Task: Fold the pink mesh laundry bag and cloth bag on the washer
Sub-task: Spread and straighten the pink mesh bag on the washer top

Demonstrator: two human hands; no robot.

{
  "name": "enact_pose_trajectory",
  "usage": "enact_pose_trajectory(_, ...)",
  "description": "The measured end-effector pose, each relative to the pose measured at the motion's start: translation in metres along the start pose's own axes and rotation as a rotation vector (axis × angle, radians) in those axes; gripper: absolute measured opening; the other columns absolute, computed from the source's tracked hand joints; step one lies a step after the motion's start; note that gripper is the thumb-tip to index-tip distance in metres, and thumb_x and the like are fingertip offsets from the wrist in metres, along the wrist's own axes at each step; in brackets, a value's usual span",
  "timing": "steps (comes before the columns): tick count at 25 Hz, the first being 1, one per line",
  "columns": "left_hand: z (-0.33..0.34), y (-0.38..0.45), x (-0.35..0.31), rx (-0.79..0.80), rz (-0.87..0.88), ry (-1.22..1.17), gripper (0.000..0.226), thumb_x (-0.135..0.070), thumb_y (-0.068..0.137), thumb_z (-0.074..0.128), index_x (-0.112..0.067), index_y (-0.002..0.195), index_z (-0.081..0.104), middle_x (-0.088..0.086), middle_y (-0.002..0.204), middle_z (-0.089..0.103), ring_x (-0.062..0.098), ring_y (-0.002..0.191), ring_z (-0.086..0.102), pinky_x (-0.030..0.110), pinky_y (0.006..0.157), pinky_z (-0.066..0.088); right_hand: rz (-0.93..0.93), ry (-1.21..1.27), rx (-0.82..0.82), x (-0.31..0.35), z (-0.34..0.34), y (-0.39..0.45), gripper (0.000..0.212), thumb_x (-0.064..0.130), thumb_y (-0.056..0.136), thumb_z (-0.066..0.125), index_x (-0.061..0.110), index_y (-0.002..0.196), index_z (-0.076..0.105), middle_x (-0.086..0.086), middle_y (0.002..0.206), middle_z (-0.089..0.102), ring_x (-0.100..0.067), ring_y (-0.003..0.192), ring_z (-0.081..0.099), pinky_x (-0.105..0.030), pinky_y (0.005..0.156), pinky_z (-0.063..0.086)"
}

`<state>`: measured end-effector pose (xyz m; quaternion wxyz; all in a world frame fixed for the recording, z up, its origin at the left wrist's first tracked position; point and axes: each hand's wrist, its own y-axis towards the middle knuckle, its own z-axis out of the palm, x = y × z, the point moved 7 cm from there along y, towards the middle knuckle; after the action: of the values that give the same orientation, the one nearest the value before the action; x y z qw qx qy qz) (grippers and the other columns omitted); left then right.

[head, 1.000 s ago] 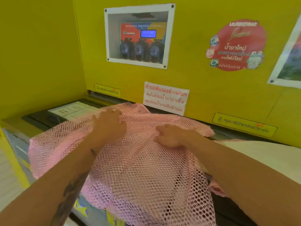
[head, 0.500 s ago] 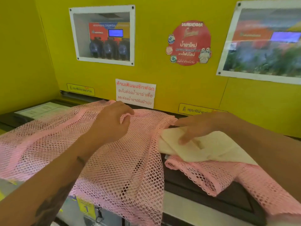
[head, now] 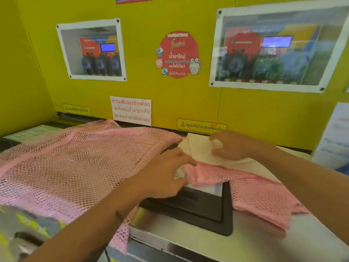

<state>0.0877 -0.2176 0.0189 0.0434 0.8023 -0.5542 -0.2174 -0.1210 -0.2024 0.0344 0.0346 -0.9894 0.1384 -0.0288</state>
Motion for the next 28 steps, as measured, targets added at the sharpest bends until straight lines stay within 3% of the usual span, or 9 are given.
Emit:
enact_pose_trajectory(4,0.026,0.025,-0.017,-0.01,-0.277,0.091,0.042,-0.053,0.081,0.062,-0.035,0.119,0.054,-0.007,0.117,0.058,0.017,0.107,0.054,0.04,0.096,0.044,0.004,-0.029,0.228,-0.01,0.02,-0.017,0.087,0.045,0.079,0.069,0.033,0.153,0.025,-0.005,0.153,0.037,-0.029,0.132,0.045,-0.045,0.107,0.041)
enact_pose_trajectory(6,0.036,0.034,-0.027,-0.034,-0.314,0.155,0.029,-0.038,0.082,0.063,-0.03,0.11,0.057,-0.002,0.11,0.062,0.022,0.103,0.057,0.04,0.089,0.046,-0.024,-0.062,0.145,-0.017,0.027,-0.019,0.076,0.043,0.082,0.065,0.037,0.15,0.03,-0.006,0.148,0.041,-0.029,0.123,0.051,-0.046,0.101,0.046)
enact_pose_trajectory(9,0.025,0.038,-0.032,-0.105,-0.336,0.188,0.021,-0.019,0.084,0.06,-0.027,0.102,0.063,0.001,0.106,0.065,0.022,0.099,0.059,0.036,0.083,0.049,-0.062,-0.033,0.013,-0.026,0.033,-0.021,0.055,0.051,0.091,0.053,0.043,0.145,0.042,0.0,0.153,0.041,-0.028,0.134,0.045,-0.047,0.105,0.041)
enact_pose_trajectory(12,-0.03,0.043,-0.027,-0.35,-0.318,0.087,0.016,-0.012,0.088,0.056,-0.023,0.096,0.063,-0.003,0.098,0.065,0.017,0.086,0.059,0.035,0.074,0.05,-0.046,0.029,-0.055,-0.042,0.013,-0.023,0.046,0.041,0.096,0.047,0.036,0.141,0.051,0.004,0.152,0.046,-0.024,0.137,0.043,-0.046,0.108,0.04)
enact_pose_trajectory(15,-0.092,0.043,-0.011,-0.627,-0.266,0.069,0.016,-0.008,0.089,0.053,-0.02,0.091,0.063,-0.001,0.091,0.066,0.019,0.082,0.059,0.034,0.07,0.048,0.117,-0.041,-0.05,-0.064,-0.004,-0.024,0.042,0.032,0.095,0.05,0.023,0.135,0.058,-0.003,0.139,0.057,-0.027,0.124,0.054,-0.044,0.1,0.048)
enact_pose_trajectory(19,-0.134,0.039,0.019,-0.796,-0.275,0.107,0.018,-0.003,0.087,0.051,-0.015,0.092,0.064,0.005,0.095,0.067,0.018,0.084,0.055,0.031,0.07,0.042,0.19,-0.187,0.042,-0.06,-0.013,-0.023,0.043,0.025,0.092,0.049,0.017,0.134,0.057,-0.005,0.132,0.061,-0.027,0.115,0.059,-0.042,0.097,0.051)
enact_pose_trajectory(23,-0.161,0.034,0.046,-0.81,-0.299,-0.057,0.024,-0.002,0.09,0.047,-0.016,0.095,0.066,-0.001,0.094,0.066,0.015,0.085,0.056,0.024,0.071,0.042,-0.116,0.32,-0.102,0.017,-0.051,-0.016,0.051,0.014,0.097,0.046,0.018,0.148,0.045,-0.002,0.156,0.041,-0.023,0.141,0.039,-0.032,0.107,0.035)
enact_pose_trajectory(25,-0.168,0.032,0.053,-0.78,-0.277,-0.21,0.026,-0.002,0.09,0.048,-0.02,0.092,0.067,-0.005,0.09,0.066,0.011,0.073,0.056,0.021,0.063,0.041,-0.221,0.529,-0.091,0.058,-0.056,-0.008,0.054,0.019,0.096,0.053,0.021,0.149,0.043,0.001,0.15,0.048,-0.021,0.136,0.045,-0.033,0.105,0.039)
enact_pose_trajectory(28,-0.177,0.022,0.061,-0.742,-0.284,-0.32,0.023,-0.005,0.088,0.054,-0.022,0.089,0.07,-0.003,0.093,0.072,0.011,0.068,0.057,0.023,0.061,0.044,-0.269,0.522,-0.034,0.103,-0.03,0.01,0.063,0.025,0.086,0.066,0.028,0.145,0.044,0.007,0.132,0.059,-0.017,0.118,0.057,-0.037,0.097,0.049)
